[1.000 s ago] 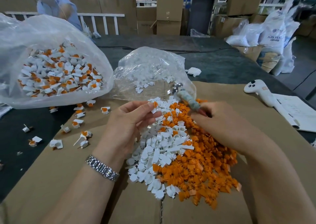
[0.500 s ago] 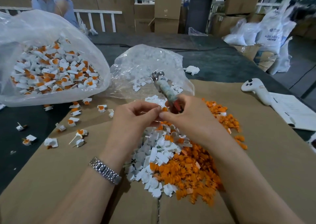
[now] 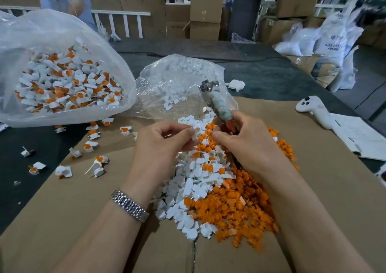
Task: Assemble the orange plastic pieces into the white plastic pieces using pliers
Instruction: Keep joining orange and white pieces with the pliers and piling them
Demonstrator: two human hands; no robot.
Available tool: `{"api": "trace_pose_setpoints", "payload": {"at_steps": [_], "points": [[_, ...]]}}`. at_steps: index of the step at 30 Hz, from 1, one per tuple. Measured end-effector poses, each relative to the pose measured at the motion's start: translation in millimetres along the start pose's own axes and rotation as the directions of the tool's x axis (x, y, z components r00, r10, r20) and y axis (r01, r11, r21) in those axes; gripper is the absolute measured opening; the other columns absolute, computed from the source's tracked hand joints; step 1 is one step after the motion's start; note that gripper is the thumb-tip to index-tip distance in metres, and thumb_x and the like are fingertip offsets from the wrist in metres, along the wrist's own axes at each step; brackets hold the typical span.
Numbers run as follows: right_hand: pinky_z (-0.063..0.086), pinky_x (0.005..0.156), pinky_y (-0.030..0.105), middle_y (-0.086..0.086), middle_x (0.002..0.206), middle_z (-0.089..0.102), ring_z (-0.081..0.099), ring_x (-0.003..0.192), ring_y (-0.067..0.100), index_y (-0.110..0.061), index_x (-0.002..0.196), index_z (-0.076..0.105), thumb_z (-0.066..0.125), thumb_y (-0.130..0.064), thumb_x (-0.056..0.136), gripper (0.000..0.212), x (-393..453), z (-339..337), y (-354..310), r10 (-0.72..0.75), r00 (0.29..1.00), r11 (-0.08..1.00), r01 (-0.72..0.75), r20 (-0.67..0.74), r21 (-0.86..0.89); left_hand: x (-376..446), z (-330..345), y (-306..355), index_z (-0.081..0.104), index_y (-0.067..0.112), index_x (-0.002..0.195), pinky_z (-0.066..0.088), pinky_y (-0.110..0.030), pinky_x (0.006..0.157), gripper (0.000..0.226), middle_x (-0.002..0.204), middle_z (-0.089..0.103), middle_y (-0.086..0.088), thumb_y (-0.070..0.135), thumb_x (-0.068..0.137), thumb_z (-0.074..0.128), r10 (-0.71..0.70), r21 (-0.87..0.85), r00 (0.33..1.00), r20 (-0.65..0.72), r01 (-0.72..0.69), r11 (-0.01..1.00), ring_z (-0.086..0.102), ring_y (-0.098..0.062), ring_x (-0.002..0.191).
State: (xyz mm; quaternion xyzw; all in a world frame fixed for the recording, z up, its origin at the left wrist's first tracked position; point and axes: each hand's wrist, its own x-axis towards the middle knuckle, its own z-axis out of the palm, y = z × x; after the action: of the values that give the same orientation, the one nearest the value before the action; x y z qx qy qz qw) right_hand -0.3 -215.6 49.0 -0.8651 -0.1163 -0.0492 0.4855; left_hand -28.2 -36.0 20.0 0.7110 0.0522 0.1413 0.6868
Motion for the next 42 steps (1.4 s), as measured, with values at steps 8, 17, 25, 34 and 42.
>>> {"api": "trace_pose_setpoints", "payload": {"at_steps": [8,17,25,34,42], "points": [[0.042,0.064,0.027,-0.006,0.09,0.06,0.053,0.073,0.007,-0.021,0.119,0.061,0.062,-0.016,0.094,0.025,11,-23,27,0.038,0.976,0.907,-0.123,-0.215,-0.402,5,-5,-3,0.08,0.014,0.091,0.062,-0.046,0.087,0.004,0.082,0.08,-0.006,0.015,0.088,0.081,-0.032,0.013,0.998,-0.046,0.033,0.999,0.079,-0.024,0.081],[0.051,0.077,0.041,0.005,0.106,0.059,0.058,0.09,0.021,-0.019,0.116,0.056,0.061,-0.039,0.095,0.03,14,-29,35,0.228,0.96,0.81,-0.279,-0.161,-0.515,5,-7,-3,0.08,0.02,0.089,0.061,-0.057,0.087,0.004,0.079,0.079,-0.001,0.016,0.089,0.08,-0.015,0.073,0.996,-0.083,0.022,0.997,0.079,-0.02,0.078],[0.039,0.106,0.05,0.018,0.134,0.045,0.041,0.128,0.037,-0.009,0.127,0.049,0.051,-0.065,0.093,0.066,2,6,25,0.261,0.965,0.668,-0.188,-0.011,-0.72,5,-8,-2,0.079,0.015,0.092,0.064,-0.041,0.081,0.003,0.081,0.079,0.0,0.014,0.09,0.078,-0.03,0.08,0.996,-0.085,0.037,0.996,0.078,-0.017,0.078],[0.043,0.08,0.028,0.002,0.111,0.072,0.064,0.098,0.019,-0.017,0.108,0.074,0.055,-0.011,0.098,0.022,20,-66,52,0.196,0.914,0.876,-0.326,-0.355,-0.355,5,-6,0,0.078,0.013,0.094,0.064,-0.03,0.072,0.005,0.081,0.079,-0.001,0.012,0.09,0.077,-0.052,0.086,0.995,-0.087,0.06,0.995,0.078,-0.016,0.077],[0.04,0.064,0.013,-0.007,0.097,0.072,0.06,0.075,0.0,-0.026,0.093,0.075,0.07,-0.021,0.092,0.006,27,-50,63,0.105,0.981,0.899,-0.164,-0.164,-0.406,3,-6,1,0.078,0.011,0.093,0.063,-0.023,0.066,0.004,0.08,0.079,-0.002,0.01,0.089,0.077,-0.052,0.065,0.994,-0.092,0.058,0.996,0.078,-0.015,0.075]]}}
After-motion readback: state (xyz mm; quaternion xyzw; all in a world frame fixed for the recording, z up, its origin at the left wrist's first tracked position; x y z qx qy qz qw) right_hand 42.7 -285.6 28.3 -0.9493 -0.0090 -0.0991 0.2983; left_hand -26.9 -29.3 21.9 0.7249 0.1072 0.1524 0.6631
